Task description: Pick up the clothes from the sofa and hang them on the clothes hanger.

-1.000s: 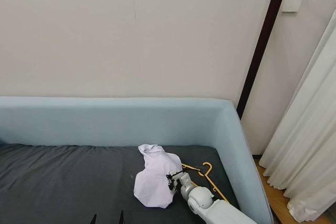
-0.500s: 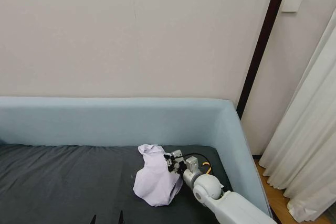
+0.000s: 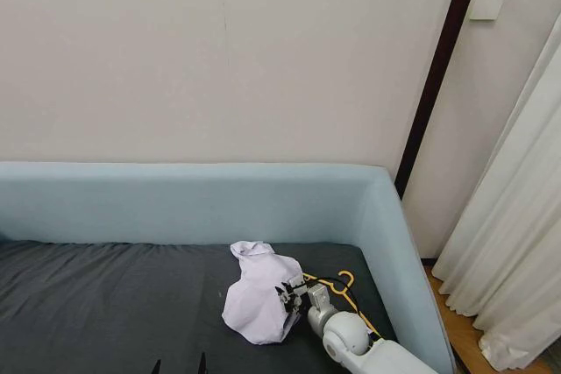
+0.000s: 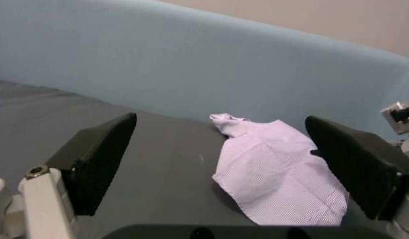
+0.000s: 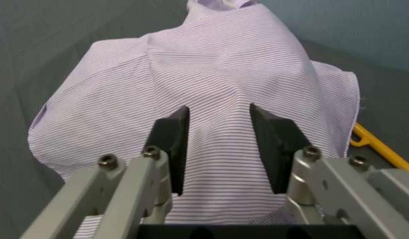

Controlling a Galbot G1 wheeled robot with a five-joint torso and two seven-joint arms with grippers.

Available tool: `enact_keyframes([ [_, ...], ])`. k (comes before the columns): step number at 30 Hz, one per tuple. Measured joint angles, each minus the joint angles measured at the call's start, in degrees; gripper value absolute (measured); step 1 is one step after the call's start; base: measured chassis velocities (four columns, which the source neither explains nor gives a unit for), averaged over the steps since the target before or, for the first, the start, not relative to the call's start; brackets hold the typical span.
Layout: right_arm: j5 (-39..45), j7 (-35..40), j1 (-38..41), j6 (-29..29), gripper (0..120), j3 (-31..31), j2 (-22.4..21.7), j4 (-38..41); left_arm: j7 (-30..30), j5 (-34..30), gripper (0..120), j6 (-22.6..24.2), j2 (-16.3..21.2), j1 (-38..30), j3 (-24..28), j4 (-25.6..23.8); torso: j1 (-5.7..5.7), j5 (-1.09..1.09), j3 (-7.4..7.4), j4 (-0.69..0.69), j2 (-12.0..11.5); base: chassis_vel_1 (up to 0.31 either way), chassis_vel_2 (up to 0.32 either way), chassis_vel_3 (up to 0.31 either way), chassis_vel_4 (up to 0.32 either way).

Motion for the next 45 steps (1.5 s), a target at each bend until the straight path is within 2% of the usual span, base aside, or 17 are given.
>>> enact_keyframes([
  [1,-0.1,0.1,0.3,-0.2,45,-0.2,0.4,-0.8,0.0,0.0,100,0.0,0.0,0.0,0.0,0.0,0.00,0.00,0.00,0.00,0.0,0.000,0.000,0.000,0.000],
  [5,-1.7,0.3,1.2,-0.3,56,-0.8,1.8,-3.9,0.1,0.0,100,0.0,-0.3,-0.2,0.0,0.1,0.00,0.00,0.00,0.00,0.0,0.000,0.000,0.000,0.000],
  [6,-2.5,0.3,1.6,-0.1,63,-0.8,2.5,-5.7,0.1,0.0,100,0.0,-0.5,-0.2,0.1,0.1,0.00,-0.01,0.00,0.00,0.0,0.000,0.000,0.000,0.000],
  [9,-3.6,0.0,2.0,0.4,59,-0.7,3.4,-8.1,0.1,0.0,100,0.0,-0.6,-0.2,0.1,0.1,0.00,0.00,0.00,0.00,0.0,0.000,0.000,0.000,0.000],
  [13,-4.3,-0.4,2.5,1.2,41,-0.7,4.4,-10.6,0.2,-0.2,100,-0.1,-0.6,-0.2,-0.1,0.0,0.00,0.00,0.00,-0.01,0.0,0.000,0.000,0.000,0.000],
  [14,-4.3,-0.4,2.5,1.2,41,-0.7,4.4,-10.6,0.2,-0.2,100,-0.1,-0.6,-0.2,-0.1,0.0,0.00,0.00,0.00,-0.01,0.0,0.000,0.000,0.000,0.000],
  [19,-3.8,0.2,2.7,1.8,18,-0.9,4.9,-9.9,0.2,-0.3,100,-0.4,-0.7,-0.2,-0.2,0.1,0.00,0.00,0.00,0.00,0.0,0.000,0.000,0.000,0.000],
  [20,-3.8,0.2,2.7,1.8,18,-0.9,4.9,-9.9,0.2,-0.3,100,-0.4,-0.7,-0.2,-0.2,0.1,0.00,0.00,0.00,0.00,0.0,0.000,0.000,0.000,0.000],
  [24,-4.0,0.6,2.5,2.2,1,-1.1,4.1,-8.5,0.4,-0.3,100,-0.7,-0.9,-0.2,0.0,0.3,0.00,0.00,0.00,0.00,0.0,0.000,0.000,0.000,0.000],
  [31,-4.5,0.9,1.8,3.0,0,-1.0,2.2,-5.0,0.4,-0.3,100,-1.0,-0.9,-0.3,0.0,0.6,0.00,0.00,0.00,0.00,0.0,0.000,0.000,0.000,0.000],
  [36,-4.6,1.1,2.2,4.9,0,0.7,-0.8,2.4,0.4,-0.4,100,-1.0,-0.7,-0.8,0.0,0.6,0.00,0.01,0.00,-0.02,0.0,0.000,0.000,0.000,0.000],
  [39,-1.6,1.6,6.0,4.9,0,1.4,-3.2,10.1,0.4,-0.5,100,-1.0,-0.6,-1.1,0.0,0.6,0.00,0.00,0.00,0.00,0.0,0.000,0.000,0.000,0.000],
  [45,5.9,3.8,14.4,3.3,0,1.6,-4.8,17.5,0.4,-0.6,100,-1.0,-0.6,-1.4,0.1,0.2,0.00,0.00,0.00,0.00,0.0,0.000,0.000,0.000,0.000],
])
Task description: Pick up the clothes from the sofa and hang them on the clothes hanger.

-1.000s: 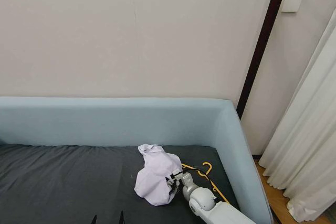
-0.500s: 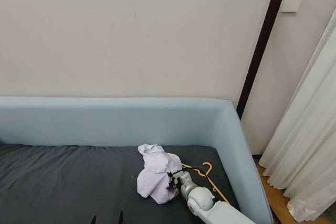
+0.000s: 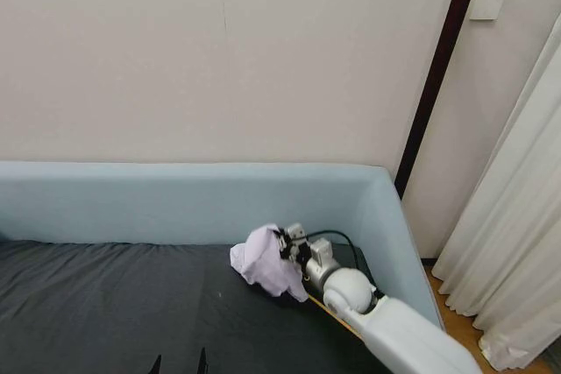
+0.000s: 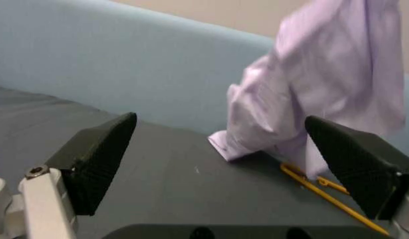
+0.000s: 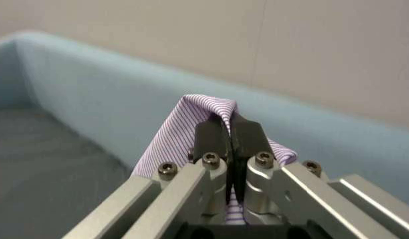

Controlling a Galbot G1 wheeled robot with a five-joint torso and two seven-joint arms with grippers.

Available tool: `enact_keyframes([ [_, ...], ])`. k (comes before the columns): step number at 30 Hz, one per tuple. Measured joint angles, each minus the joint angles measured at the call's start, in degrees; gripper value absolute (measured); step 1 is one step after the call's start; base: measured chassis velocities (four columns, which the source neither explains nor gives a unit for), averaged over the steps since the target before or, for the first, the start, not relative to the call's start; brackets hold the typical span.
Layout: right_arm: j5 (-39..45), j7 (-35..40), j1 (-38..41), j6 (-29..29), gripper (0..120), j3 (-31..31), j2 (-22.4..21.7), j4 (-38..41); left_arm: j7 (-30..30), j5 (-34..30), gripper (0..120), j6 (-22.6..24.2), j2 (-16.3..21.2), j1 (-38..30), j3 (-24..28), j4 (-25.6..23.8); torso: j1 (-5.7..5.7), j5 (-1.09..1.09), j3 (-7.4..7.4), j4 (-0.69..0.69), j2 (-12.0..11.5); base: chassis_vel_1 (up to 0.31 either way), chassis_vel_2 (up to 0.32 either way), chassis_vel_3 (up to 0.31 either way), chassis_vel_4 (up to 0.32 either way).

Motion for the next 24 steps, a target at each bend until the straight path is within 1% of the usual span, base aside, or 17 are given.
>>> enact_keyframes([
  [1,2.1,0.6,3.3,-0.6,0,-0.2,-0.2,1.5,0.0,0.0,100,0.0,0.0,-0.1,0.0,-0.2,0.00,-0.02,0.00,0.00,0.0,0.000,0.000,0.000,0.000],
  [2,2.1,0.6,3.3,-0.6,0,-0.2,-0.2,1.5,0.0,0.0,100,0.0,0.0,-0.1,0.0,-0.2,0.00,-0.02,0.00,0.00,0.0,0.000,0.000,0.000,0.000],
  [3,3.6,1.1,5.7,-1.0,0,-0.5,-0.3,2.2,0.0,-0.1,100,0.0,-0.1,-0.1,0.0,-0.3,0.00,-0.01,0.00,0.00,0.0,0.000,0.000,0.000,0.000],
  [6,9.0,3.2,14.7,-2.1,0,-2.0,0.1,3.0,0.1,-0.1,100,0.0,-0.1,-0.3,0.0,-0.7,0.00,-0.02,-0.01,0.00,0.0,0.000,0.000,0.000,0.000],
  [7,9.0,3.2,14.7,-2.1,0,-2.0,0.1,3.0,0.1,-0.1,100,0.0,-0.1,-0.3,0.0,-0.7,0.00,-0.02,-0.01,0.00,0.0,0.000,0.000,0.000,0.000],
  [12,16.9,4.6,28.3,-2.6,0,-4.9,2.6,-0.2,0.1,-0.1,100,0.0,-0.5,-0.5,-0.1,-1.4,0.01,-0.02,0.00,0.00,0.0,0.000,0.000,0.000,0.000],
  [13,16.9,4.6,28.3,-2.6,0,-4.9,2.6,-0.2,0.1,-0.1,100,0.0,-0.5,-0.5,-0.1,-1.4,0.01,-0.02,0.00,0.00,0.0,0.000,0.000,0.000,0.000],
  [18,21.8,4.5,37.2,-1.6,0,-8.0,5.2,-2.6,-0.2,-0.4,100,-0.5,-1.2,-0.5,-0.6,-2.0,0.00,-0.03,-0.01,0.01,0.0,0.000,0.000,0.000,0.000],
  [21,23.8,4.4,38.6,-1.3,0,-8.3,5.7,-2.5,-0.3,-0.4,100,-0.8,-1.4,-0.2,-0.7,-2.2,0.00,-0.02,0.00,0.02,0.0,0.000,0.000,0.000,0.000],
  [24,28.0,4.7,38.9,-1.2,0,-7.7,4.9,0.3,-0.4,-0.4,100,-0.9,-1.4,0.1,-0.8,-2.2,0.00,-0.01,0.00,0.01,0.0,0.000,0.000,0.000,0.000],
])
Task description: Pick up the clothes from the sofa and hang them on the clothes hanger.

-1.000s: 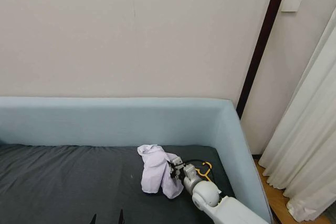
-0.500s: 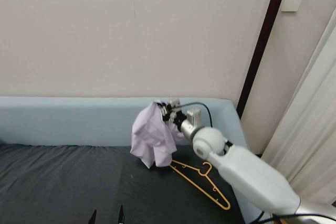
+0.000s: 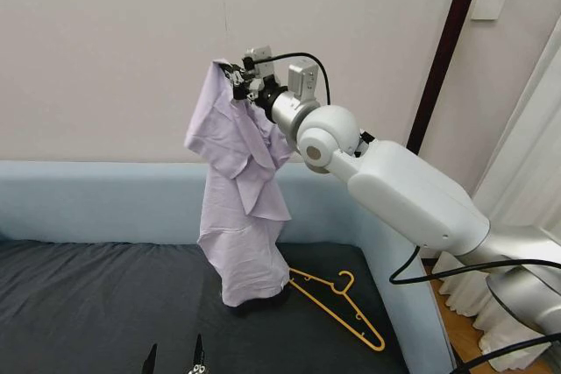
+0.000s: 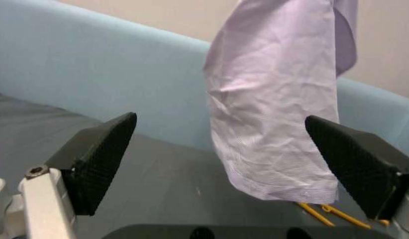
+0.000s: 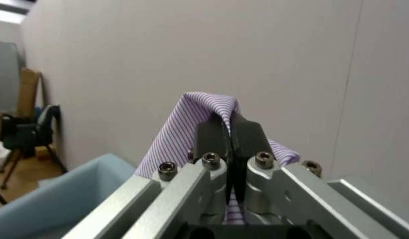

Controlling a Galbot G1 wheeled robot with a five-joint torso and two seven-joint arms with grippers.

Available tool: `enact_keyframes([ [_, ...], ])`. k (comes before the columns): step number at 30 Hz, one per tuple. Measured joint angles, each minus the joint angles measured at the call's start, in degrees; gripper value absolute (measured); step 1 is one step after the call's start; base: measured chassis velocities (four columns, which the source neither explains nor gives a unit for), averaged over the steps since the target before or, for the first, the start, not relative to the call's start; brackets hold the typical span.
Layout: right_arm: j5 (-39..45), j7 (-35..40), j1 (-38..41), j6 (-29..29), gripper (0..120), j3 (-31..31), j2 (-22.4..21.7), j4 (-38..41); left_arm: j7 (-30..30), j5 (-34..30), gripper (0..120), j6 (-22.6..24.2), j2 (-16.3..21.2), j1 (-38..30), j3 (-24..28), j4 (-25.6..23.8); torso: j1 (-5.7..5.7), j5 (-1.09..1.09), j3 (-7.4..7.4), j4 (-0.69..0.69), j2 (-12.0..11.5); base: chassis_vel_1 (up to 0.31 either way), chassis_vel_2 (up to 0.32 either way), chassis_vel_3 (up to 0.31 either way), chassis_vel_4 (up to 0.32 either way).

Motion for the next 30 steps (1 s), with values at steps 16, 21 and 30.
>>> enact_keyframes([
  [16,-21.5,-12.7,-50.9,8.6,0,14.2,-18.1,3.9,0.2,0.8,100,1.2,0.1,-0.1,1.2,2.3,0.00,0.09,0.01,-0.04,0.0,0.000,0.000,0.000,0.000],
  [21,-29.0,-13.6,-72.6,10.2,0,23.2,-18.0,2.7,0.2,0.7,100,1.6,1.2,-0.6,1.5,3.6,-0.01,0.04,-0.01,-0.04,0.0,0.000,0.000,0.000,0.000],
  [30,-35.0,-12.0,-86.7,7.5,7,27.8,-16.5,4.1,0.0,0.0,100,2.0,2.7,-1.7,2.0,5.0,-0.02,0.01,-0.01,0.01,0.0,0.000,0.000,0.000,0.000],
])
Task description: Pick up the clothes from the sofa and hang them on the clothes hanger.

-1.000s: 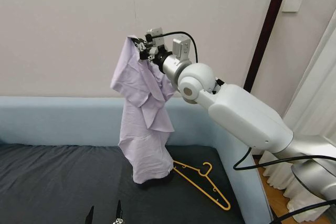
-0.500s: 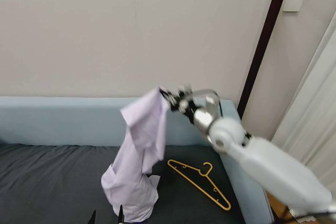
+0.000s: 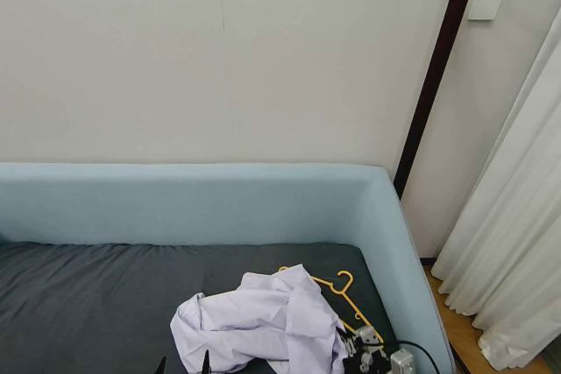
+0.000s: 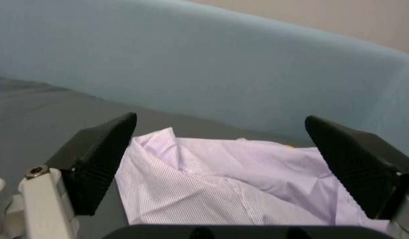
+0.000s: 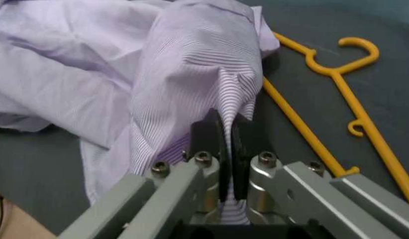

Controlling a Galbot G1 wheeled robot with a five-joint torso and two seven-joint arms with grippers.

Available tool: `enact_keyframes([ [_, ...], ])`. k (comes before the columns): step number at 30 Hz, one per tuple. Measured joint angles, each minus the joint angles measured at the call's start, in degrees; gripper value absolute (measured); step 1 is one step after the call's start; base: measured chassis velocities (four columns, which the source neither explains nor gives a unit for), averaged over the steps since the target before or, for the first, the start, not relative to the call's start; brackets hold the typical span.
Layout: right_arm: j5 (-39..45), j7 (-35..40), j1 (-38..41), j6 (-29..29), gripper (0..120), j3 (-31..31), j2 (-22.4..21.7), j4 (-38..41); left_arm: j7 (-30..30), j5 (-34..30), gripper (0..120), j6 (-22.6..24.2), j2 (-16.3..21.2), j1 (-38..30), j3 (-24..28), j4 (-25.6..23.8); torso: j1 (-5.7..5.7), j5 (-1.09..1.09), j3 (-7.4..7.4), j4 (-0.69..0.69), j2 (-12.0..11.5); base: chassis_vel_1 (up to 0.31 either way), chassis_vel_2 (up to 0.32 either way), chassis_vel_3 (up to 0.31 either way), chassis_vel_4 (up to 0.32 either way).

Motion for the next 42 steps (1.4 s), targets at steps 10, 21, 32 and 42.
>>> enact_keyframes([
  [10,-0.5,4.2,-8.5,-4.4,41,4.8,-7.1,16.2,-0.3,-1.3,100,0.0,1.6,-0.9,-0.5,0.7,0.01,-0.01,0.00,-0.03,0.0,0.000,0.000,0.000,0.000],
  [21,15.2,7.3,15.0,-13.8,84,-1.9,-12.1,13.3,-0.1,-0.3,100,-0.4,1.6,-0.6,-0.2,1.6,0.02,0.00,0.02,0.00,0.0,0.000,0.000,0.000,0.000],
  [32,17.4,-4.9,51.4,-14.4,100,-30.5,7.3,-18.6,0.0,0.4,100,-0.6,0.1,0.0,-0.6,2.4,0.03,-0.04,0.02,0.03,0.0,0.000,0.000,0.000,0.000],
  [42,5.5,-19.3,55.5,-6.6,100,-35.6,23.0,-47.7,-0.2,0.3,100,-0.7,1.4,2.5,-2.5,0.7,0.03,-0.01,0.02,-0.04,0.0,0.000,0.000,0.000,0.000],
])
